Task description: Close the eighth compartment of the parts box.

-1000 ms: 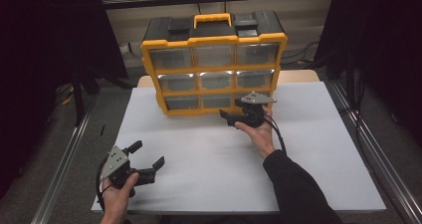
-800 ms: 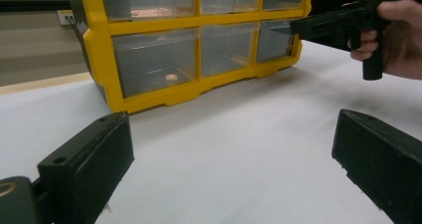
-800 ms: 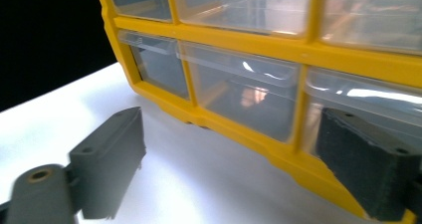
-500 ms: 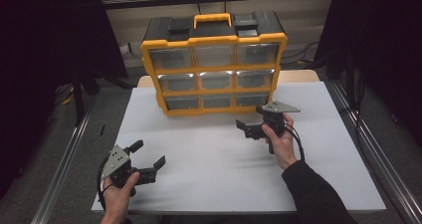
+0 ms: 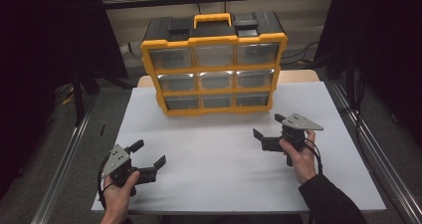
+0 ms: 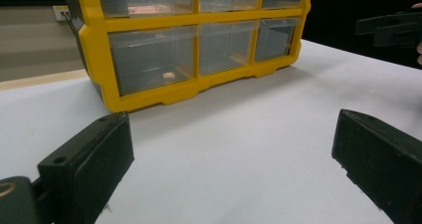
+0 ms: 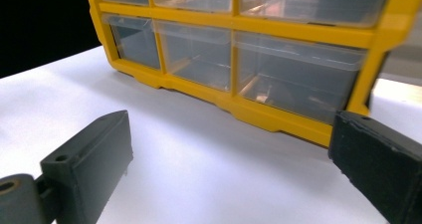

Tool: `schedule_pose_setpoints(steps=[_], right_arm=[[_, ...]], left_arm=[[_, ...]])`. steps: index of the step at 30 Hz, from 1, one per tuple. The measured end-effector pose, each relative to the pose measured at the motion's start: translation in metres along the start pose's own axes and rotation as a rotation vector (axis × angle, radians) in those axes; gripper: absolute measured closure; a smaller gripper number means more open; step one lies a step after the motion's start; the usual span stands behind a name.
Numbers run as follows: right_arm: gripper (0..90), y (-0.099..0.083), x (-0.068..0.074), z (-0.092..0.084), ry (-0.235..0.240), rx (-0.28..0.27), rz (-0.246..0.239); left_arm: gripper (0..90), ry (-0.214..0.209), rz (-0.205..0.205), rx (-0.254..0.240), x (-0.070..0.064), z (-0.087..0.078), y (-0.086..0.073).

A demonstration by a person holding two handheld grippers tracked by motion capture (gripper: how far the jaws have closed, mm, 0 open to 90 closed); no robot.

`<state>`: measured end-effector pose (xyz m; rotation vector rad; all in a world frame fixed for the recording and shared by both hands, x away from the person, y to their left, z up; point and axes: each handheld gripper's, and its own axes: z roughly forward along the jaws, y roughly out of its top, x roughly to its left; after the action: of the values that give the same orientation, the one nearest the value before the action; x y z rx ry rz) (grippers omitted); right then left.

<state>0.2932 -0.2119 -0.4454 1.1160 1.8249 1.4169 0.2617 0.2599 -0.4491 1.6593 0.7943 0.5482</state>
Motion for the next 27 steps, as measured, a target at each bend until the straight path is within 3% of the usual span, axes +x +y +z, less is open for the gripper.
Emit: schedule_pose_setpoints(steps=[6,13,22,27], right_arm=[[4.2,-0.008,-0.005,-0.026,-0.035,-0.012,-0.007],[5.1,-0.017,-0.010,-0.054,-0.067,-0.023,-0.027],[5.3,-0.026,-0.020,-0.083,-0.107,-0.011,-0.022],[4.9,-0.031,-0.024,-0.098,-0.128,-0.009,-0.005]], left_arm=[[2.6,0.006,0.012,0.003,0.001,-0.001,0.000],[2.6,0.005,-0.003,-0.007,-0.001,-0.001,0.000],[2.1,0.012,-0.022,-0.024,-0.003,-0.002,0.000],[2.1,0.017,-0.007,-0.011,-0.005,-0.003,0.000]])
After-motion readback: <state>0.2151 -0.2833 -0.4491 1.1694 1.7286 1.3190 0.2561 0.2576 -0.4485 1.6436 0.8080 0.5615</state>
